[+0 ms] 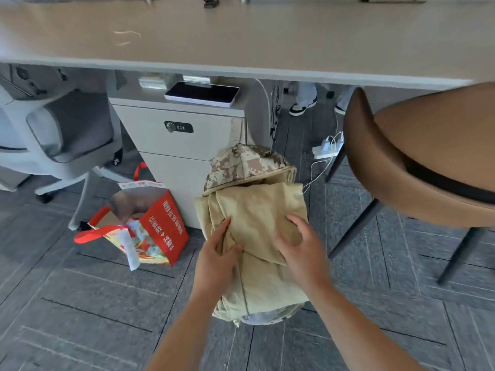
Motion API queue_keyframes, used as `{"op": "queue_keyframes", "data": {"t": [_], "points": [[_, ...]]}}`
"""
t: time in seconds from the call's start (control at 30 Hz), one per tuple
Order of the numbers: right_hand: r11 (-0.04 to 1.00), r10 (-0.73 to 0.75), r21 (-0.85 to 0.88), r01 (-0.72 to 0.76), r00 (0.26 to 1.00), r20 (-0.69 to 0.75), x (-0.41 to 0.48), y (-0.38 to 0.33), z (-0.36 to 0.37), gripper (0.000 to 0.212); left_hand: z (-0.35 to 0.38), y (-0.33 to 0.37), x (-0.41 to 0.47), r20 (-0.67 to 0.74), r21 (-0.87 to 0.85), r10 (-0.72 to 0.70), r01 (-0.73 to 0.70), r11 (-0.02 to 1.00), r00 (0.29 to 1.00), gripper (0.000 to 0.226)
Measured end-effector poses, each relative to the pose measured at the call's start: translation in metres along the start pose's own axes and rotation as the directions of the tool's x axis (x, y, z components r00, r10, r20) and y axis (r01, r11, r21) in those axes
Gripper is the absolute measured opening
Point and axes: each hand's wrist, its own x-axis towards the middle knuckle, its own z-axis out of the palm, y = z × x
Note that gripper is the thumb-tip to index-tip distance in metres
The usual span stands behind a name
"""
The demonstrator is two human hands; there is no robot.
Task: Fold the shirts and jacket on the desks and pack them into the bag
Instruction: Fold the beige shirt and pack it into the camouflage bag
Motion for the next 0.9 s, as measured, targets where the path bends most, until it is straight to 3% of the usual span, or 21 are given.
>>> {"op": "queue_keyframes", "data": {"t": [0.2, 0.43, 0.6, 0.77, 0.9], "points": [[0.997, 0.006, -0.080, -0.002, 0.998, 0.056, 0.025, 0.027, 0.025, 0.060, 0.002, -0.035, 0.033, 0.045, 0.044, -0.026, 0.024, 0.999, 0.999, 0.064], [0.952, 0.023, -0.306, -0.004, 0.998, 0.060, 0.052, 0.055, 0.046, 0.078, 0.010, -0.058, 0.063, 0.085, 0.287, -0.065, 0.038, 0.957, 0.994, 0.063], [0.974, -0.038, -0.224, 0.041, 0.999, 0.019, 0.058, 0.054, 0.030, 0.069, 0.012, -0.058, 0.048, 0.045, 0.319, -0.026, 0.011, 0.948, 0.999, 0.067], [0.955, -0.078, -0.291, 0.064, 0.996, -0.035, 0.066, 0.046, 0.004, 0.060, 0.029, -0.047, 0.044, 0.039, 0.271, 0.046, -0.055, 0.961, 0.998, 0.068], [0.905, 0.016, -0.424, 0.007, 0.999, 0.051, 0.066, 0.058, 0.005, 0.068, 0.037, -0.047, 0.040, 0.081, 0.452, -0.035, -0.006, 0.892, 0.996, 0.063]]}}
